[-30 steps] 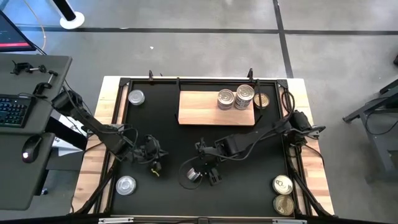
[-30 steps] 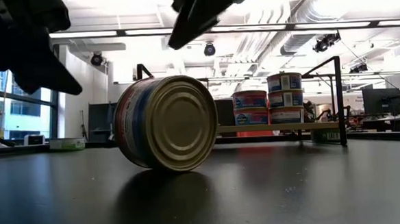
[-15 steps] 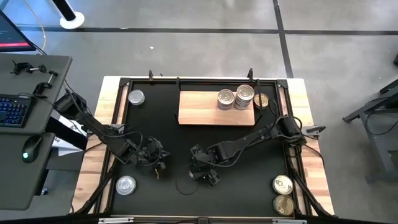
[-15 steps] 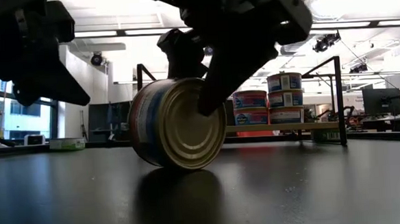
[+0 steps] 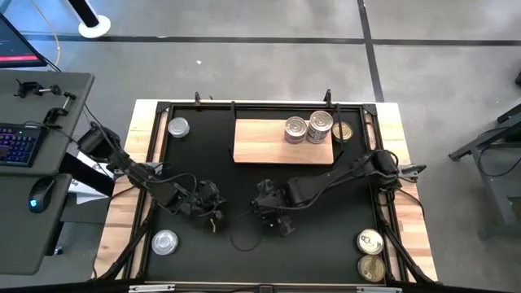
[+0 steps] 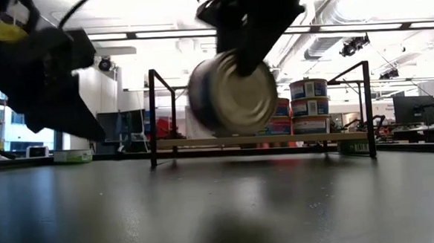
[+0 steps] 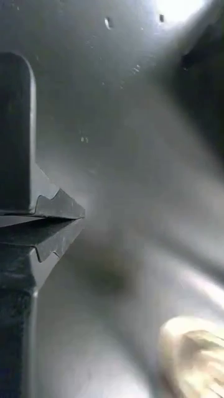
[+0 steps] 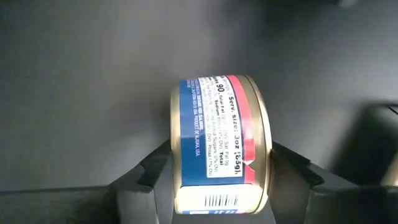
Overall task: Stack canned seafood by type on shelf
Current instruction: Stack the blue-pink tuna can on top of the other blue-pink tuna can on the shelf
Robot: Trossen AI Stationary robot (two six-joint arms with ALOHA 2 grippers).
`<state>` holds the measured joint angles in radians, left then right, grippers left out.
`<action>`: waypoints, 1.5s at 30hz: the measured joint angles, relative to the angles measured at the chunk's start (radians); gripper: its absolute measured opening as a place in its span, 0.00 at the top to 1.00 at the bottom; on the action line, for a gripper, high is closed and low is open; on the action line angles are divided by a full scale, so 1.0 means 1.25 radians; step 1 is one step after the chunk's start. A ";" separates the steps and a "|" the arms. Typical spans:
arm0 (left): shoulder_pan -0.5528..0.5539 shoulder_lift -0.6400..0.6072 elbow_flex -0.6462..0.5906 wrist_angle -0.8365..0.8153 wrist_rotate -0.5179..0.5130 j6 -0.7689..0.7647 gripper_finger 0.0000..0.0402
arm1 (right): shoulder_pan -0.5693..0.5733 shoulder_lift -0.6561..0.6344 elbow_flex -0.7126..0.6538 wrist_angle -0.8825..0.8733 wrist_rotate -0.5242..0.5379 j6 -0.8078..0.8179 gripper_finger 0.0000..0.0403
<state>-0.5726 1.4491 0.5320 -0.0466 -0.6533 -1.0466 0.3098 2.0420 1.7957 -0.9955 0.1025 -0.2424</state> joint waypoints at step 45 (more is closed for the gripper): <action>0.039 0.265 0.022 0.620 0.284 0.168 1.00 | -0.363 -0.237 -0.256 0.026 0.626 -0.104 0.47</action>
<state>-0.5242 1.7802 0.5598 0.7284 -0.2981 -0.8368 -0.1440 1.7458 1.4761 -0.9628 0.8845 -0.3725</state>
